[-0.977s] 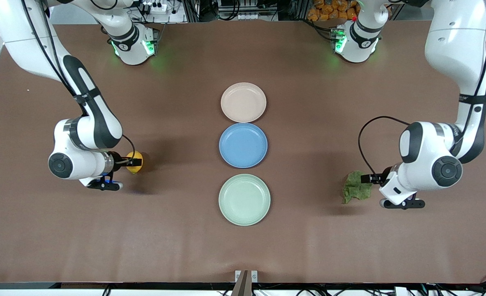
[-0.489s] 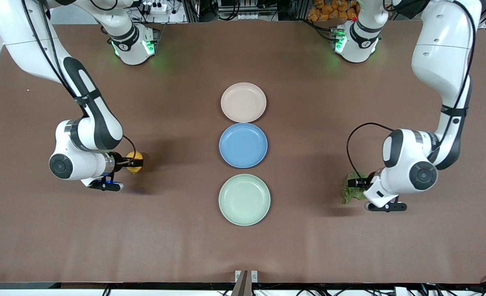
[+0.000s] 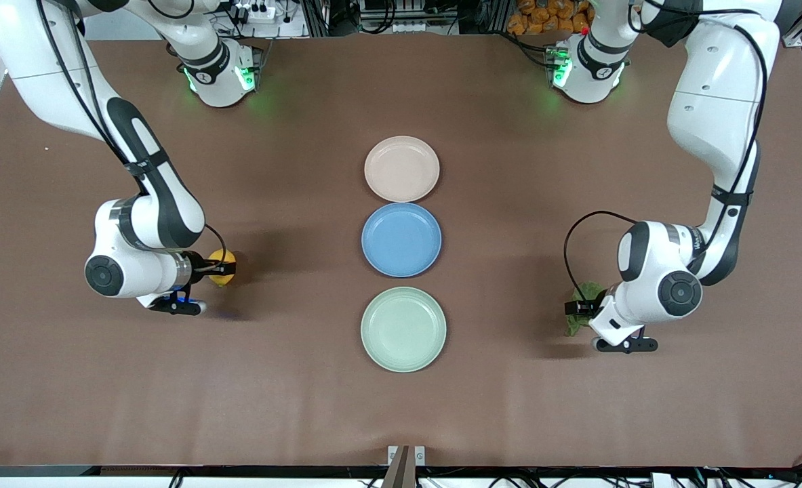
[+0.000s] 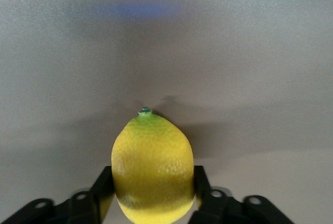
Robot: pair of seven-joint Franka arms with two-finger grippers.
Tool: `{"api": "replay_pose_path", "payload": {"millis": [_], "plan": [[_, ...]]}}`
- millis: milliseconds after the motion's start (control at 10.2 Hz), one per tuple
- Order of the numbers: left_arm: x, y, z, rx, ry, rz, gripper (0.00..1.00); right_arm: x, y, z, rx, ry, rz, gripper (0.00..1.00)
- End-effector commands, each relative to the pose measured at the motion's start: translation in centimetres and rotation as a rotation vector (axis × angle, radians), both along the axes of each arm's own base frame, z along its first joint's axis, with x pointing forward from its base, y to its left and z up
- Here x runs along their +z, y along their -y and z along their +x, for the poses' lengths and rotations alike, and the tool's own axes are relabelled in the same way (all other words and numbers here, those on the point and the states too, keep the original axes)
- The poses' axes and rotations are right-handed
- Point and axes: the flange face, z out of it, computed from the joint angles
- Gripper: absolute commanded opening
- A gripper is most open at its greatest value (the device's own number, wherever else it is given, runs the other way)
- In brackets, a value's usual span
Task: Place lemon and lettuce in plates
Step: 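Close the right gripper on the lemon while the left gripper grasps the lettuce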
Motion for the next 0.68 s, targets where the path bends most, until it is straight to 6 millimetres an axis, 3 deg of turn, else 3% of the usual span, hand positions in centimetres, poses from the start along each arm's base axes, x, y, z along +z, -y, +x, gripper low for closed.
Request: {"api": "replay_pose_path", "payload": {"millis": [0,195,489,586], "plan": [[-0.2,0.3,0.4,0.009,0.009,0.009,0.92,0.3,0.0,0.2,-0.01,0.003,0.018,0.27],[-0.2,0.1,0.5,-0.004,0.012,0.015,0.56,2.1,-0.8,0.4,-0.005,0.003,0.018,0.01],[1.1,-0.2,0.8,-0.009,0.033,0.016,0.06,7.1,-2.8,0.8,-0.099,-0.095,0.178,0.0],[1.8,-0.3,1.1,-0.007,0.043,0.018,0.0,9.0,-3.6,0.7,-0.107,-0.117,0.219,0.0]]}}
